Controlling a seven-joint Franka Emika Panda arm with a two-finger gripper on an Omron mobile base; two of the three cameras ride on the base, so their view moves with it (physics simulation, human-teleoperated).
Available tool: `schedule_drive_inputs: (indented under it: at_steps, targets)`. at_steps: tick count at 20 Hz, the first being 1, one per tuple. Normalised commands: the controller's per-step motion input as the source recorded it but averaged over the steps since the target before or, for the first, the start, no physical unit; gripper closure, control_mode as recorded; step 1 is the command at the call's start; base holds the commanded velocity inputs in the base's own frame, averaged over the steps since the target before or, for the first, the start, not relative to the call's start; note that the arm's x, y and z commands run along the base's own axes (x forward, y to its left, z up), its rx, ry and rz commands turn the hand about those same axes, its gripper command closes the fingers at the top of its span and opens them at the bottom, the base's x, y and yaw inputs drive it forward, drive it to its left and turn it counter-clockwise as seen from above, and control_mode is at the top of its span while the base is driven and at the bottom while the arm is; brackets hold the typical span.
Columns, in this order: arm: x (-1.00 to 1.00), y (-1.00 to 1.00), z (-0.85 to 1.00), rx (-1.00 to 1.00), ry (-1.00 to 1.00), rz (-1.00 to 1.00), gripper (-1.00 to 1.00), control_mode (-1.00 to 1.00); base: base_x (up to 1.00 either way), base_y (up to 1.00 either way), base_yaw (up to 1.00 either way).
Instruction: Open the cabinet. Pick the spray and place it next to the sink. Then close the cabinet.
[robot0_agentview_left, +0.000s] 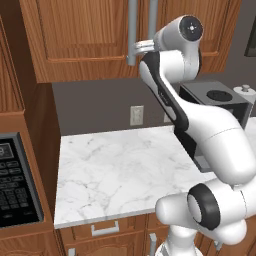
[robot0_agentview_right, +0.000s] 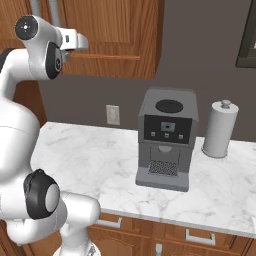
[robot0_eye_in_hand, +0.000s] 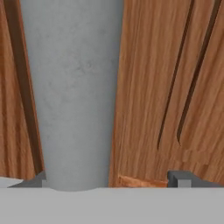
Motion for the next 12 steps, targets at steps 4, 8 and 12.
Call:
schedule_drive_inputs:
  at_steps: [4,8,12]
  targets:
    - [0.61,0.0,-0.03,0.02,0.0,0.0,1.0,-1.0,0.0,0.0,0.0]
    - [0.5,0.0,-0.01,0.05,0.0,0.0,1.0,-1.0,0.0,0.0,0.0]
    - [0.35,0.0,-0.02,0.07,0.0,0.0,1.0,-1.0,0.0,0.0,0.0]
